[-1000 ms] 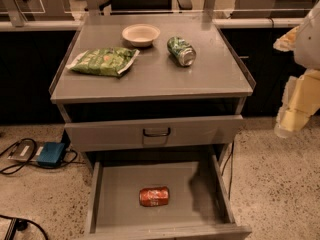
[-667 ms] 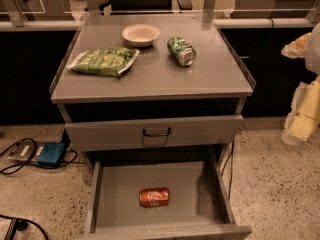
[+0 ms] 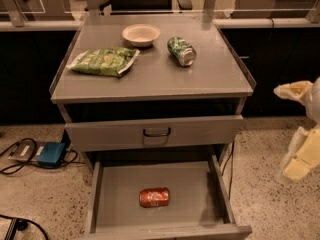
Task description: Pick coke can from middle drawer and place on counter
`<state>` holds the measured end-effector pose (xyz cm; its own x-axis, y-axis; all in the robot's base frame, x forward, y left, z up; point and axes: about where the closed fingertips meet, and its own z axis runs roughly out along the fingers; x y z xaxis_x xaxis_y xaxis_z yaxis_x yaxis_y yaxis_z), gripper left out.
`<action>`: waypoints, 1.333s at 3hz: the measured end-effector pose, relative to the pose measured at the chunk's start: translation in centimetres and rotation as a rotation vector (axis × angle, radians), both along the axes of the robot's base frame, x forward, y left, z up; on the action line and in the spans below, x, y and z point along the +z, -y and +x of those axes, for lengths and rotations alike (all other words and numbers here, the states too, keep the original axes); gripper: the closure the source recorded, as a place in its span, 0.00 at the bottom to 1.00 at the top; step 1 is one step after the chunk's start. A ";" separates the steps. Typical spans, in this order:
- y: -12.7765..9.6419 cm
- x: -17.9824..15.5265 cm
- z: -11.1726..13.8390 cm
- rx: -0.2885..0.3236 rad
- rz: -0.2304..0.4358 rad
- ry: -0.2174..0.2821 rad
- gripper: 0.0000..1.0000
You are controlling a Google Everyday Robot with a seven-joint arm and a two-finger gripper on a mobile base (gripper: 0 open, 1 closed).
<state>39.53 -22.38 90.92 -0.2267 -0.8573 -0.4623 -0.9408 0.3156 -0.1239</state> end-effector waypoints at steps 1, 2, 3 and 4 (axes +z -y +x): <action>-1.8 -3.0 -1.4 0.023 0.137 0.023 0.00; -8.0 -9.6 -2.1 0.026 0.221 0.059 0.00; -8.0 -9.3 -2.2 0.021 0.224 0.063 0.00; -9.6 -14.2 -0.9 -0.008 0.249 0.011 0.00</action>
Offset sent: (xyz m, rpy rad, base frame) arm -0.0275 0.0651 -0.0921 0.3232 -0.0961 0.0183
